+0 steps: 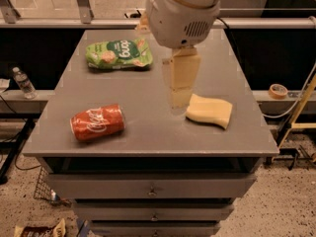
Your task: Pick coke can
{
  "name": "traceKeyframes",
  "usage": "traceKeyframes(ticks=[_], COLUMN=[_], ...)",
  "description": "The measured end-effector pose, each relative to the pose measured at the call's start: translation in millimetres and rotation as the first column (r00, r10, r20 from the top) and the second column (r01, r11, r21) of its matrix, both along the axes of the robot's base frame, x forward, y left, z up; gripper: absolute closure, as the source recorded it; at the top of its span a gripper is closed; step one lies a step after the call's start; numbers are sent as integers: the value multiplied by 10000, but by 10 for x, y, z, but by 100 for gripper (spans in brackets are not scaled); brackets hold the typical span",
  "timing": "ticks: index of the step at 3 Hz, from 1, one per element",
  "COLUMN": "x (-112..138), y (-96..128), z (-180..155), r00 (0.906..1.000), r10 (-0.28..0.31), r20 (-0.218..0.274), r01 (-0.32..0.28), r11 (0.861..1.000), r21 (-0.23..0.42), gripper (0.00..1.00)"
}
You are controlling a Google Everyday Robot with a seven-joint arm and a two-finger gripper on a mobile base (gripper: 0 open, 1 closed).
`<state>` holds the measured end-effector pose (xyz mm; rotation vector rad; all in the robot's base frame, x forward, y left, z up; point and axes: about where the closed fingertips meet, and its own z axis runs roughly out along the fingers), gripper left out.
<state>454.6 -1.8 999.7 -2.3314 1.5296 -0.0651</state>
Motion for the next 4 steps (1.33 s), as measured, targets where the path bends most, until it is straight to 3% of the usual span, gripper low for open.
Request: traceKeyframes(ticks=[1, 2, 3, 4], x=[46, 105, 244, 397], y=[219, 552, 857, 1033], z=[-229, -588, -969, -1213], r00=[9963, 9848, 9734, 9682], r10=[607, 1167, 1408, 1446], r20=[-608, -1289, -1806, -2039], r01=[-607, -1127, -1371, -1444], r11=[9982, 9929, 9900, 9894], r21=[22, 376, 331, 163], gripper=[0, 0, 0, 0])
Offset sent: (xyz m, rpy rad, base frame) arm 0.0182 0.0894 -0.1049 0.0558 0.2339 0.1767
